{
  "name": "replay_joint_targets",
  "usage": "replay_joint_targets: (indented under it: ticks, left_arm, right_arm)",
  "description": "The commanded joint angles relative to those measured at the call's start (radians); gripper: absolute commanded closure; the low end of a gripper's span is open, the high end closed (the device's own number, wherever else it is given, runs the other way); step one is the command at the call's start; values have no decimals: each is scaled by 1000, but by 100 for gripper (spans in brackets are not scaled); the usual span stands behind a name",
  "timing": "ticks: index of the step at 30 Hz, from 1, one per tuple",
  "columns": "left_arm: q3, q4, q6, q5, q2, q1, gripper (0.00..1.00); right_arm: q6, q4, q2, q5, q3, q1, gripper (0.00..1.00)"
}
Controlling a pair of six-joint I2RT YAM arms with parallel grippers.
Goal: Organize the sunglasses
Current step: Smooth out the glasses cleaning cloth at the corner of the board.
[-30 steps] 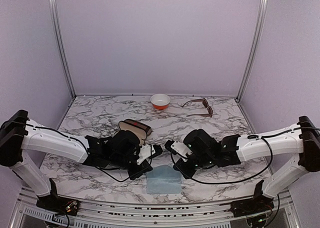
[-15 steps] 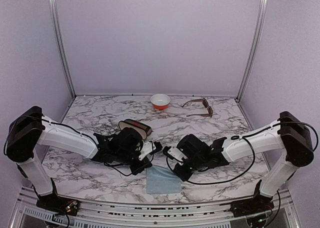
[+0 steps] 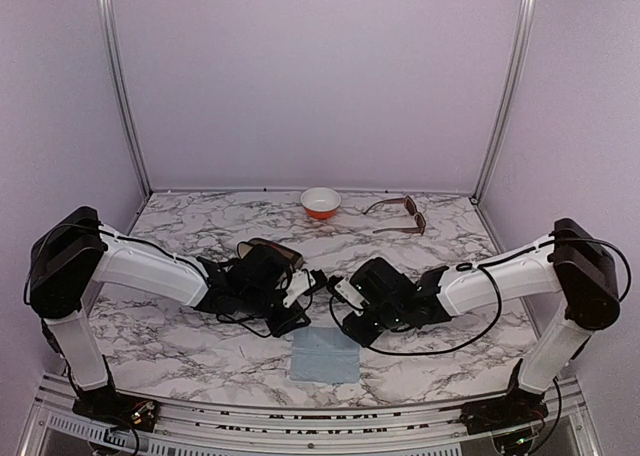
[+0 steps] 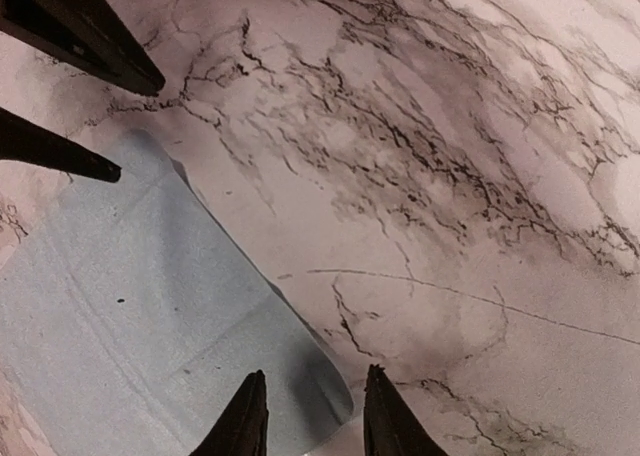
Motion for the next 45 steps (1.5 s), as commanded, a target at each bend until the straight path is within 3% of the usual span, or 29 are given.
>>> replay_joint_targets:
  ticks: [1,5,12,14,15,18,21,24,29,35,39,43,45]
  left_arm:
    - [27,10,-28,-41,-13,15,68]
    - [42,13,-44,-132,-54,21,56]
    - [-89,135,-48,-264,-219,22,49]
    - [-119,155,-112,-325,-257,26,2]
    - [-126,154,-142,-327,-268,41,1]
    - [-104,72,-225,-377,-281,70,1]
    - [-175,121,-255,-468,-338,74,1]
    - [-226,188,-222,-372,-409,84,1]
    - [-310,214,-95,-149,-498,38,1]
    - [-421,221,153,-130,-595,-132,3]
    - [-499,218,251,-55,-639,-176,14]
    - [-498,197,293,-7,-623,-195,29]
    - [-494,190,312,5,-599,-204,31]
  right_arm:
    - [39,-15,13,84,55,-8,65]
    - [62,-49,-8,146,76,-9,63]
    - [44,-57,-138,130,31,-9,58]
    - [43,-43,-190,125,0,-6,47]
    - [43,-35,-219,124,-17,-2,43]
    - [43,-23,-304,134,-58,6,30]
    - [52,-13,-364,152,-81,7,15]
    - [58,-6,-396,166,-99,6,1]
    - [9,-24,-404,143,-102,7,0]
    - [-95,3,-406,33,-132,30,1]
    - [-228,59,-424,-9,-205,133,5]
    - [-321,121,-435,-80,-271,206,6]
    - [-344,155,-431,-104,-290,219,7]
